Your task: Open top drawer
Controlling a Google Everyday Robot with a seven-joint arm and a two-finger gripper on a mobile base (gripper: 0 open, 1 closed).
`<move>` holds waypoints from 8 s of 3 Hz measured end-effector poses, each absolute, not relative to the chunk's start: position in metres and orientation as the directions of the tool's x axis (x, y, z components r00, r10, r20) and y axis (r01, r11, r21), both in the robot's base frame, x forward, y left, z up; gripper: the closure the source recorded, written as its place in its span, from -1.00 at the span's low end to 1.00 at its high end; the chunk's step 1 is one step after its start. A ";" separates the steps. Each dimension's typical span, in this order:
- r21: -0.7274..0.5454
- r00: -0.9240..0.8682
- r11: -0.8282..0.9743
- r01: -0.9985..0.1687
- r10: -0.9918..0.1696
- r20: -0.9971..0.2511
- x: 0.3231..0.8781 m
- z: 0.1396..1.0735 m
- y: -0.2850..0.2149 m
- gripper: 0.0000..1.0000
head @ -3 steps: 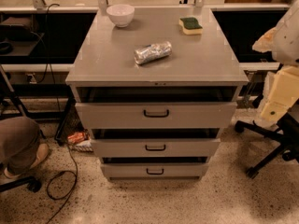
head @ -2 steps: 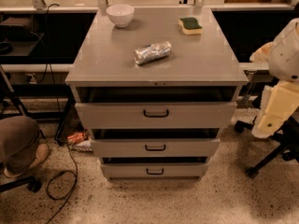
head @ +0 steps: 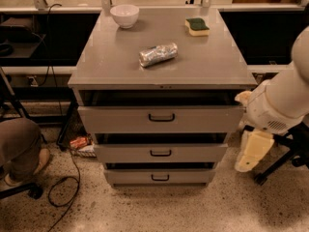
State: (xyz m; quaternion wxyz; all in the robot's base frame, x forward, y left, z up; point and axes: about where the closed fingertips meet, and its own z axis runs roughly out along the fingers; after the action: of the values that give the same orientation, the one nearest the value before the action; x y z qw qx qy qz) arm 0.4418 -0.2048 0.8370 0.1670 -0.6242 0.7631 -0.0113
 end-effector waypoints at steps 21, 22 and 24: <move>-0.408 -0.089 0.147 -0.901 -0.983 -0.158 0.587 0.654 -0.219 1.00; -0.387 -0.101 0.158 -0.908 -0.981 -0.165 0.565 0.649 -0.221 1.00; -0.335 -0.132 0.183 -0.924 -0.977 -0.170 0.503 0.651 -0.218 0.73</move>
Offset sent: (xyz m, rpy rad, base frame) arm 0.0157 0.0036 -0.0014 0.0134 -0.0684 -0.0100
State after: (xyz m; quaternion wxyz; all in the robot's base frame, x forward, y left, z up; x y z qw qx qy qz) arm 0.5035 -0.2175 0.6507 0.1764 -0.6348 0.7485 -0.0744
